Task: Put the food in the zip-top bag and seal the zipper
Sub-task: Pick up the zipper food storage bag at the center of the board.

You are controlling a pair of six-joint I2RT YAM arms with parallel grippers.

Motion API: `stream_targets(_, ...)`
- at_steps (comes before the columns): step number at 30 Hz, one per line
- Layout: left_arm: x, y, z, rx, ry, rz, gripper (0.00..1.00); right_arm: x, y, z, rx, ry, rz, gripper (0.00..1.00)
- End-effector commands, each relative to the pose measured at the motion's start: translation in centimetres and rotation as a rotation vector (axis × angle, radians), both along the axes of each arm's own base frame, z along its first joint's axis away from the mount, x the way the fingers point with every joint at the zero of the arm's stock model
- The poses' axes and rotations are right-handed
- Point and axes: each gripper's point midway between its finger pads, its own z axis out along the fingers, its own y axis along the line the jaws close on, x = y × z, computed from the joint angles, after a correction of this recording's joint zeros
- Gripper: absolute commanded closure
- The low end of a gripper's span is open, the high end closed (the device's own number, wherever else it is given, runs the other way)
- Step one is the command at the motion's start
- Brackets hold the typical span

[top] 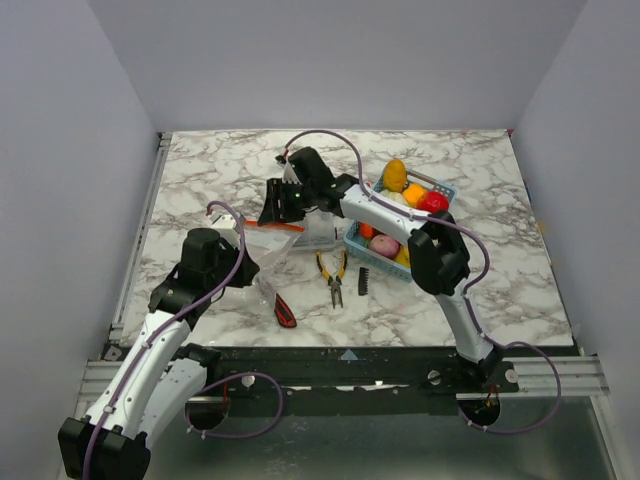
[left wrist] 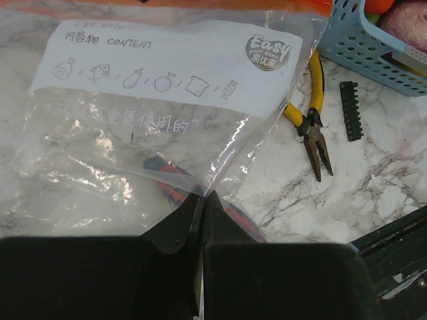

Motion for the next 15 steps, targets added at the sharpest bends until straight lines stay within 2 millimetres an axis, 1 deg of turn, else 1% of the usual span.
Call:
stream_targets(1, 0.2, -0.4, 0.5, -0.006, -0.025, -0.023, 1.0, -2.7, 1.4, 1.5, 0.074, 0.037, 0.058, 0.48)
stream_targets(4, 0.1, -0.4, 0.6, -0.007, -0.028, -0.025, 1.0, -3.7, 2.0, 1.8, 0.125, 0.066, 0.081, 0.55)
stream_targets(5, 0.1, -0.4, 0.6, -0.006, -0.031, -0.023, 1.0, -3.8, 2.1, 2.2, 0.144, 0.069, 0.079, 0.56)
stream_targets(8, 0.2, -0.4, 0.5, -0.005, -0.031, -0.022, 1.0, -4.3, 2.3, 2.4, 0.165, 0.08, 0.077, 0.61)
stream_targets(9, 0.1, -0.4, 0.5, -0.005, -0.028, -0.025, 1.0, -4.4, 2.4, 2.5, 0.175, 0.086, 0.082, 0.65)
stream_targets(12, 0.1, -0.4, 0.5, -0.005, -0.024, -0.024, 1.0, -4.6, 2.3, 2.8, 0.186, 0.092, 0.066, 0.82)
stream_targets(13, 0.1, -0.4, 0.5, -0.005, -0.025, -0.023, 1.0, -4.7, 2.1, 3.1, 0.191, 0.09, 0.057, 0.84)
stream_targets(15, 0.2, -0.3, 0.5, -0.002, -0.029, -0.018, 1.0, -4.6, 2.0, 4.8, 0.226, 0.061, 0.042, 0.89)
